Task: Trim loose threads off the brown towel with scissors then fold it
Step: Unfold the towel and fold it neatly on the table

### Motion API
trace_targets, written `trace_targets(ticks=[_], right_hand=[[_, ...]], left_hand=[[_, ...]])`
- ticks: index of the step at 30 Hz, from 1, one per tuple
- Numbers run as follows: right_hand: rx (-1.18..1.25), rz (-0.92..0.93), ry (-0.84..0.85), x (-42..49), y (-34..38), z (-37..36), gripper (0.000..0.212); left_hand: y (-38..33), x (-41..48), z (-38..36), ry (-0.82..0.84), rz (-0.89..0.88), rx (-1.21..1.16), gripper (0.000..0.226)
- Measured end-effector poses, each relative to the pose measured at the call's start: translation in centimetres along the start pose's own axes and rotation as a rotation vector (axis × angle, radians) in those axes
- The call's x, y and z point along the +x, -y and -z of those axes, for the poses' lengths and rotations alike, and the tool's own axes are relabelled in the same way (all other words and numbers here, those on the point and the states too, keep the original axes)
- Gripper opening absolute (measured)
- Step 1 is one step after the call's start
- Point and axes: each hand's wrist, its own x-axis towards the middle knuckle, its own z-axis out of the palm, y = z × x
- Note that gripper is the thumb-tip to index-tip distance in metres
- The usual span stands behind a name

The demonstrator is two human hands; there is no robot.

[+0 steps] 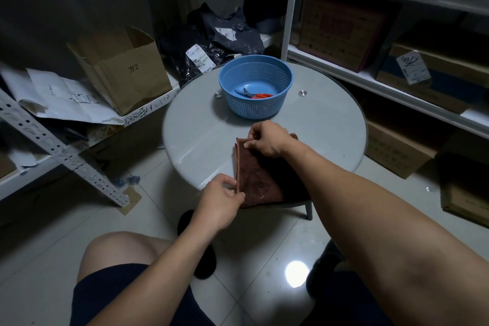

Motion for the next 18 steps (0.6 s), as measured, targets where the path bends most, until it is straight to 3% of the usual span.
trace_targets(ticks=[6,9,11,13,16,18], right_hand=[[0.025,-0.01,-0.127,0.3,-0.2,-1.3,0.032],[0.032,-0.006,-0.208,-0.9,-0.3,0.3,0.044],[0.085,0.0,-0.296,-2.7,-1.1,1.5,0.038],[0.045,0.027,-0.39,-5.3,-2.4,1.8,0.031],[-0.148,0.044,-0.512,-9.8,-4.9,-0.2,0.034],[-0.284,0.006,-0.499,-11.6,-6.5,-2.1,0.04]], left_hand=[[-1.0,-1.8,0.4,-0.058,-0.175,0.296,0.035],[-1.1,-1.9,0.0,-0.144,-0.443,0.582,0.042],[-1.5,-1.1,-0.8,-0.166,-0.679,0.626,0.043],[-1.9,0.6,-1.7,-0.095,-0.807,0.683,0.049],[-1.4,3.2,-2.3,0.075,-0.736,0.857,0.068],[-0.4,3.9,-2.2,0.126,-0.675,0.919,0.079]])
